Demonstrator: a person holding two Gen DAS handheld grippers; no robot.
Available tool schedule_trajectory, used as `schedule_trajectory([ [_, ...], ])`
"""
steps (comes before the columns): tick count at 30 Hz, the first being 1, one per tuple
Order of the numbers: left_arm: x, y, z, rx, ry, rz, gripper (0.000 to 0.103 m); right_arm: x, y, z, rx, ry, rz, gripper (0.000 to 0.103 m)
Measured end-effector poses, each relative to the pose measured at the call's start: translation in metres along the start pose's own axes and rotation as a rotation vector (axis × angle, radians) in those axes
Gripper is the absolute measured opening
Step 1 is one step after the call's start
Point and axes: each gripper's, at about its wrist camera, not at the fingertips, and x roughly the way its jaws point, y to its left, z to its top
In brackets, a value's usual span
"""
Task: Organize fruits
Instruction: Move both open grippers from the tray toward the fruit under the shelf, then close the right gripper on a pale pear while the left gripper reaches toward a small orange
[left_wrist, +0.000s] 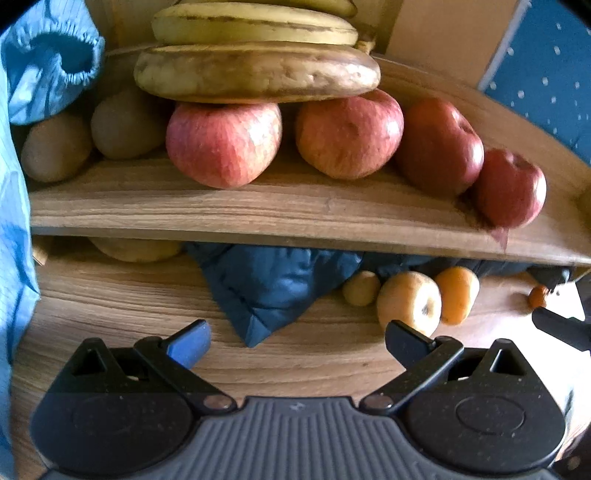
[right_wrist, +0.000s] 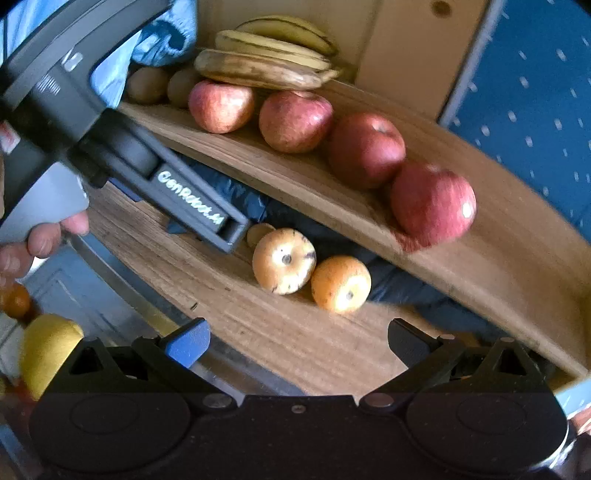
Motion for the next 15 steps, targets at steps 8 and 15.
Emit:
schedule_trajectory([
  [8, 0.005, 0.004, 0.008, -0.099, -0.009, -0.084, 0.102, 0.014, 0.011, 0.015, -0.162, -0.024, -0.053, 0.100],
  [15, 0.017, 0.014, 0.014, -0.139, -0.002, -0.103, 0.090, 0.025, 0.013, 0.019, -0.197, -0.032, -0.041, 0.092],
])
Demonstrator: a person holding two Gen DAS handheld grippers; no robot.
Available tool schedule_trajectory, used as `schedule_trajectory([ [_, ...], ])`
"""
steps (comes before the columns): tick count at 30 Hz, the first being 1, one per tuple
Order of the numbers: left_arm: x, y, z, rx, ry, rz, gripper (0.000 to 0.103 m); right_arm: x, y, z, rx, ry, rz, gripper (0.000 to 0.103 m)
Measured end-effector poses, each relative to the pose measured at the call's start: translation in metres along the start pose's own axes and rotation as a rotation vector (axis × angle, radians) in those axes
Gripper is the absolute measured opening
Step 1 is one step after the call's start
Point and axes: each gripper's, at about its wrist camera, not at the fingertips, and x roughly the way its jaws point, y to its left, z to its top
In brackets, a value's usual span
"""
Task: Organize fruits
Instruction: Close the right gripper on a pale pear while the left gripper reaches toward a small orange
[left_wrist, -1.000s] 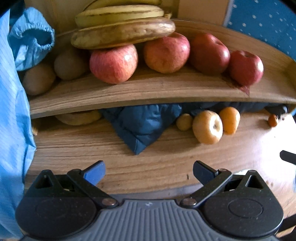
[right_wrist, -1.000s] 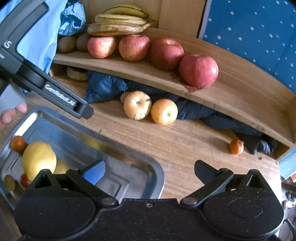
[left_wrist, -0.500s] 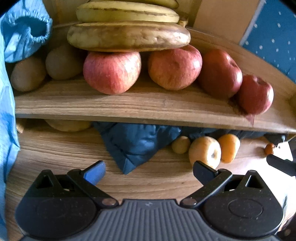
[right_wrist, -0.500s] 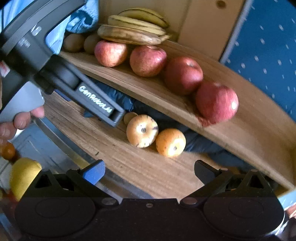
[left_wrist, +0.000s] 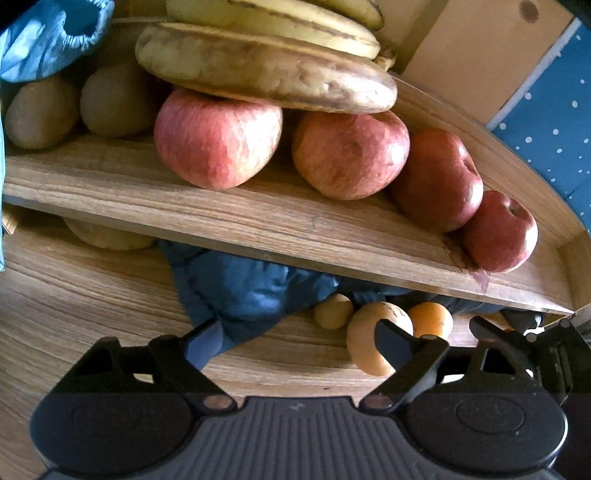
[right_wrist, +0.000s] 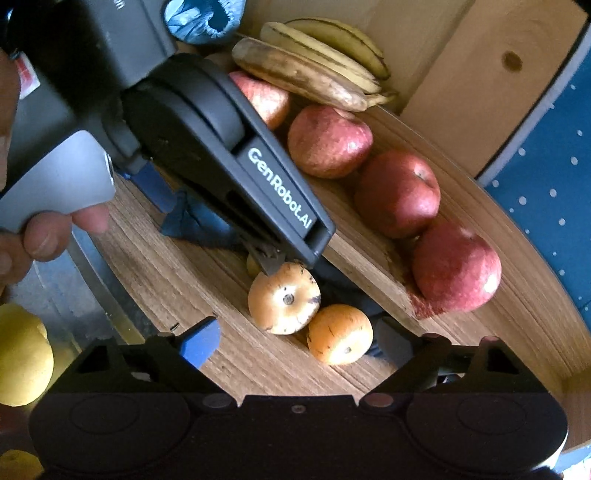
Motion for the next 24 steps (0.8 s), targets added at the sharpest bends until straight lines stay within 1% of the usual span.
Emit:
schedule_trajectory([
  [3, 0.001, 0.001, -0.001, -0.011, 0.001, 0.002, 0.088, 0.003, 0.003, 0.002, -0.019, -0.008, 0.002, 0.091],
  [8, 0.001, 0.001, 0.001, -0.022, -0.003, -0.006, 0.083, 0.010, 0.009, 0.006, -0.061, -0.014, 0.014, 0.083],
  [14, 0.003, 0.005, 0.007, -0.059, 0.014, -0.024, 0.077, 0.021, 0.014, 0.010, -0.090, -0.013, 0.026, 0.073],
  [21, 0.002, 0.007, 0.004, -0.059, 0.017, -0.023, 0.076, 0.037, 0.013, 0.014, -0.107, 0.000, 0.021, 0.072],
  [22, 0.001, 0.007, 0.003, -0.058, 0.017, -0.022, 0.076, 0.040, 0.013, 0.014, -0.110, 0.001, 0.019, 0.069],
  [23, 0.001, 0.008, 0.003, -0.058, 0.017, -0.022, 0.076, 0.043, 0.013, 0.015, -0.111, 0.003, 0.019, 0.059],
  [24, 0.001, 0.008, 0.003, -0.059, 0.017, -0.021, 0.076, 0.043, 0.013, 0.015, -0.112, 0.005, 0.020, 0.057],
])
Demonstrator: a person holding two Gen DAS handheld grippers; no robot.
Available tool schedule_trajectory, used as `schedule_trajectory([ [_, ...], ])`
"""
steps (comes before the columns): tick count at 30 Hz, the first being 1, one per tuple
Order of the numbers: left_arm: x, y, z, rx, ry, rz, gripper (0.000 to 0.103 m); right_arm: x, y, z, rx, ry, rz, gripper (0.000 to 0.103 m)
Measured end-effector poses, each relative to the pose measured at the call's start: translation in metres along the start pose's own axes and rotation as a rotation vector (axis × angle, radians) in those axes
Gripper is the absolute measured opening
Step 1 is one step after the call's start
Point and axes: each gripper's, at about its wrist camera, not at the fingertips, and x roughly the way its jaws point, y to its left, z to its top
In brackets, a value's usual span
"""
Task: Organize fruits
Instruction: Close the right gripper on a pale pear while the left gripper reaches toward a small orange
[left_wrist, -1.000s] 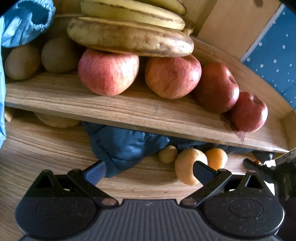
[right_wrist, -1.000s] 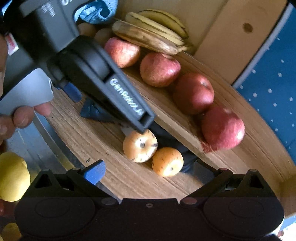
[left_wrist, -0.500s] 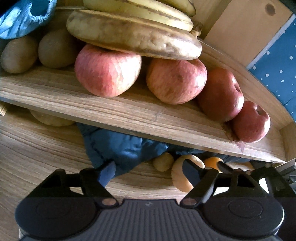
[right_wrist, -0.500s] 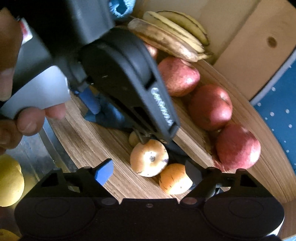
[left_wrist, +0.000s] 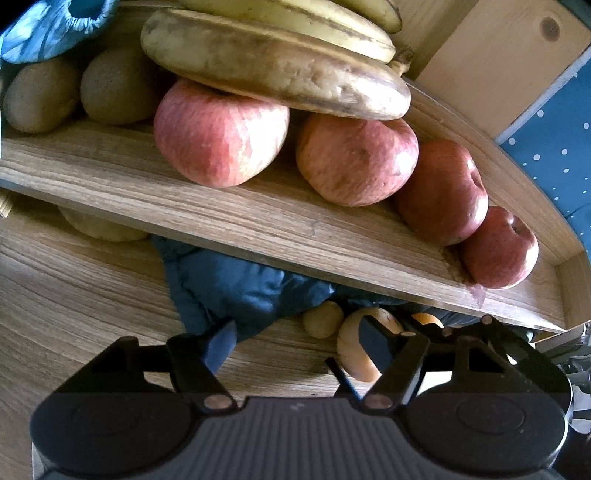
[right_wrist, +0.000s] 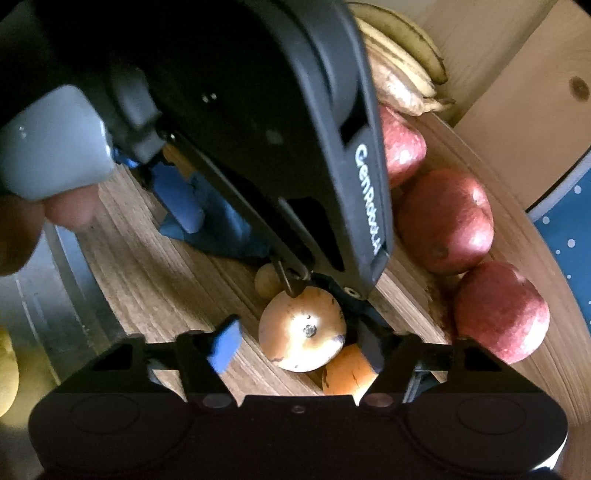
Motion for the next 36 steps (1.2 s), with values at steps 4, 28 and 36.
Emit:
schedule_trajectory([
  [4, 0.000, -0.001, 0.000, 0.001, 0.001, 0.001, 0.076, 0.003, -0.003, 0.001, 0.005, -0.002, -0.006, 0.053],
  [28, 0.030, -0.026, 0.004, -0.001, 0.067, 0.006, 0.046, 0.010, -0.018, -0.001, 0.023, 0.007, 0.019, 0.053],
  [36, 0.035, -0.033, 0.006, 0.008, 0.057, 0.014, 0.036, 0.016, -0.028, 0.001, 0.053, 0.011, 0.028, 0.053],
])
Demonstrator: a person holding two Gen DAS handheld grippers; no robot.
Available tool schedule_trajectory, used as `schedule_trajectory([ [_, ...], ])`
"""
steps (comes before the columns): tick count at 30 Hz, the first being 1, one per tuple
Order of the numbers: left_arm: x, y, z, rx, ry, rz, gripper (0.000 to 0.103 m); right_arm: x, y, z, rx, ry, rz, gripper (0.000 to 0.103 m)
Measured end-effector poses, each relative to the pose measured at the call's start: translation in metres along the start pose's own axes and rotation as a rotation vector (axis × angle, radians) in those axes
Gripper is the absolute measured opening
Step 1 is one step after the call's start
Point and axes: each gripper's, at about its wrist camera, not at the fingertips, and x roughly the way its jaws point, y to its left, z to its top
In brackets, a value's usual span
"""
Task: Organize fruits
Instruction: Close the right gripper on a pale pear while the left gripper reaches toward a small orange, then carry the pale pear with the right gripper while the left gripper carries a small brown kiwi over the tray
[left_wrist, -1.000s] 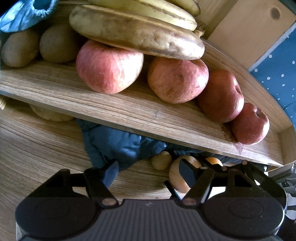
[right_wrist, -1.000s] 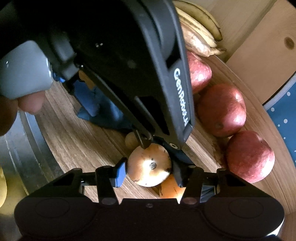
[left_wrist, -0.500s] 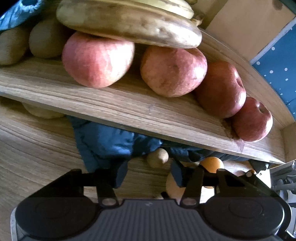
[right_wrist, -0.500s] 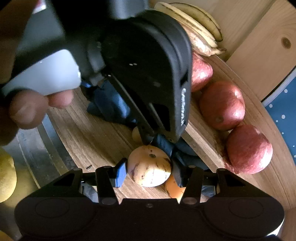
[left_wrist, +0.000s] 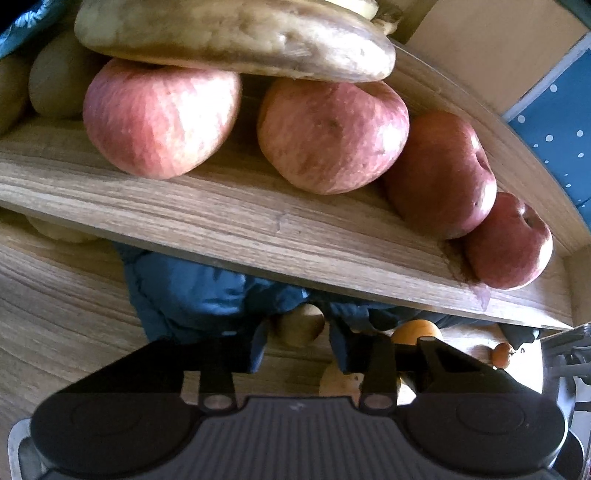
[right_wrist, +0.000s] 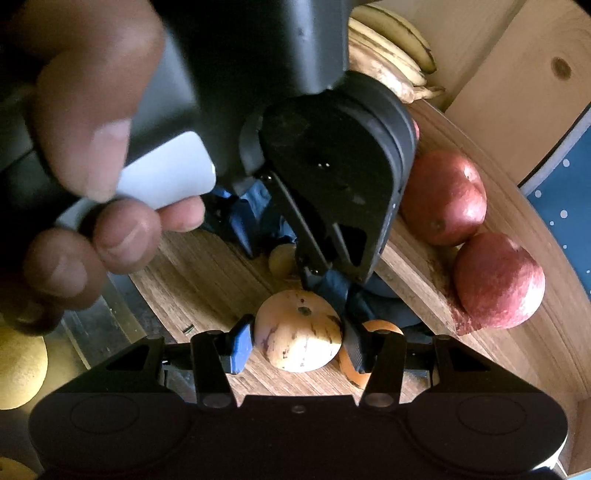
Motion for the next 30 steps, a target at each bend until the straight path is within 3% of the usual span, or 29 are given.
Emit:
schedule_trajectory([
  [3, -0.004, 0.005, 0.005, -0.004, 0.002, 0.002, 0.030, 0.003, -0.003, 0.001, 0.004, 0.000, 0.000, 0.053],
  [15, -0.011, 0.015, -0.001, 0.003, 0.006, 0.020, 0.030, 0.001, -0.009, 0.001, 0.044, -0.007, 0.009, 0.052],
  [30, -0.036, 0.009, -0.034, 0.020, -0.020, 0.026, 0.030, -0.020, -0.016, -0.011, 0.080, -0.029, 0.013, 0.052],
])
